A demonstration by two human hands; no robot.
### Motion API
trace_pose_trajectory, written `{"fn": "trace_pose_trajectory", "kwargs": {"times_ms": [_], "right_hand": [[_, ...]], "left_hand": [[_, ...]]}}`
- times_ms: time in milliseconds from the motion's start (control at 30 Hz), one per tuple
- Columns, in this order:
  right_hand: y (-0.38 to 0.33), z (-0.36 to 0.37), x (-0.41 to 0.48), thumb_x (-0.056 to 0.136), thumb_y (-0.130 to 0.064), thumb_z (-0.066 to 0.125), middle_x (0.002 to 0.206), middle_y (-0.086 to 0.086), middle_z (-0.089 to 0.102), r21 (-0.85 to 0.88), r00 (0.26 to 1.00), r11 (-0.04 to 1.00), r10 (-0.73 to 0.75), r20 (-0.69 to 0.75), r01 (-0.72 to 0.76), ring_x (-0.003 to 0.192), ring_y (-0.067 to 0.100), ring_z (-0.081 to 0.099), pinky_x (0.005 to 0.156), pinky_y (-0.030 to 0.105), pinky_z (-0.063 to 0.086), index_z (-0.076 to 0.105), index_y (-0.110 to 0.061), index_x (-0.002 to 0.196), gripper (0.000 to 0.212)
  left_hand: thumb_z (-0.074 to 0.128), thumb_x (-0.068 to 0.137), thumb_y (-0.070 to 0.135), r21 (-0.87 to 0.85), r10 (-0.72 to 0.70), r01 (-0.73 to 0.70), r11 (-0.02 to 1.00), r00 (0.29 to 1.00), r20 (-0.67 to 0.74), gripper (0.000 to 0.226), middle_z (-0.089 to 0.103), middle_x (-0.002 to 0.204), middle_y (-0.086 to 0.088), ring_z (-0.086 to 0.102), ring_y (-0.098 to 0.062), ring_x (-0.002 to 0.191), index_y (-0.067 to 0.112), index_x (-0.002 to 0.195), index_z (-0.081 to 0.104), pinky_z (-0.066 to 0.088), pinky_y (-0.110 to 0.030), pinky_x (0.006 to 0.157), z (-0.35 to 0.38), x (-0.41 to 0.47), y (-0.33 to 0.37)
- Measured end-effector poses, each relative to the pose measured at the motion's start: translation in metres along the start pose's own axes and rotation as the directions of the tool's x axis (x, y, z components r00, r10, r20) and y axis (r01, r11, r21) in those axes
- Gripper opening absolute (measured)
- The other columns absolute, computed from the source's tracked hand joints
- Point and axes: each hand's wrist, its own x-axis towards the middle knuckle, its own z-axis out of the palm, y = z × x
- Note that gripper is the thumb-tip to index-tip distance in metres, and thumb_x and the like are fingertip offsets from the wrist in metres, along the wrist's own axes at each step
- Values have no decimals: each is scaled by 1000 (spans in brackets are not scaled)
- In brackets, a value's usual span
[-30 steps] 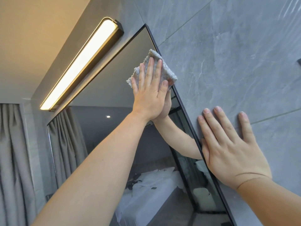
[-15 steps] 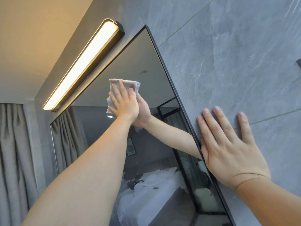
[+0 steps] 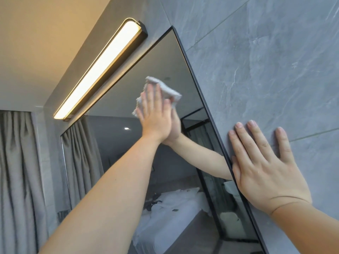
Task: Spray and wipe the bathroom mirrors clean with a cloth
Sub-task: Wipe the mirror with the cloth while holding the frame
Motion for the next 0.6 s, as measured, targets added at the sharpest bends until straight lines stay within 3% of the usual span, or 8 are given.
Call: {"fn": "trace_pose_trajectory", "kwargs": {"times_ms": [67,167,267,333,433,500,600], "right_hand": [[-1,1,0,103,-26,39,166,13,35,0,1000,1000,5,-7,-5,155,35,29,123,67,18,39,-4,158,60],[0,1,0,104,-26,37,166,14,35,-3,1000,1000,-1,-8,1,155,35,29,123,67,19,39,-3,158,59],[0,2,0,104,-26,36,166,15,35,-4,1000,1000,1,-9,-1,155,36,29,123,68,19,39,-3,158,58],[0,2,0,104,-26,37,166,15,35,-7,1000,1000,-2,-4,2,155,36,28,123,68,17,37,-2,158,59],[1,0,0,104,-26,35,167,15,33,-18,1000,1000,-11,13,11,156,36,26,123,68,15,36,-2,159,59],[1,-1,-1,106,-27,34,166,16,33,-14,1000,1000,-11,12,11,156,36,27,124,68,14,36,-2,159,58],[0,-2,0,106,-27,32,166,15,34,0,1000,1000,-9,15,9,156,35,27,125,67,10,36,-3,159,58]], "left_hand": [[8,108,54,-7,-193,193,981,981,17,58,-18,170,11,-19,-12,155,38,160,-13,-10,-51,126,-2,-1,-35],[7,108,53,-3,-475,476,880,879,32,59,-16,170,8,-15,-15,157,35,161,-13,-7,-52,127,-2,-11,-68],[8,108,54,-48,-625,626,778,780,32,59,-15,171,8,-13,-18,158,36,161,-12,-6,-54,126,-1,-14,-62],[8,108,55,-38,-560,560,827,828,29,60,-17,171,7,-16,-18,157,37,160,-13,-9,-54,125,4,-16,-45],[3,104,57,37,-178,178,983,984,-23,62,-21,169,7,-23,-17,155,37,159,-18,-11,-55,125,15,-38,-1],[4,105,54,67,58,-57,996,998,-18,62,-19,170,7,-21,-18,156,35,161,-14,-10,-57,125,22,-54,21],[8,106,52,59,138,-137,989,990,-15,60,-13,171,8,-17,-17,157,35,163,-6,-6,-58,125,19,-53,12]]}}
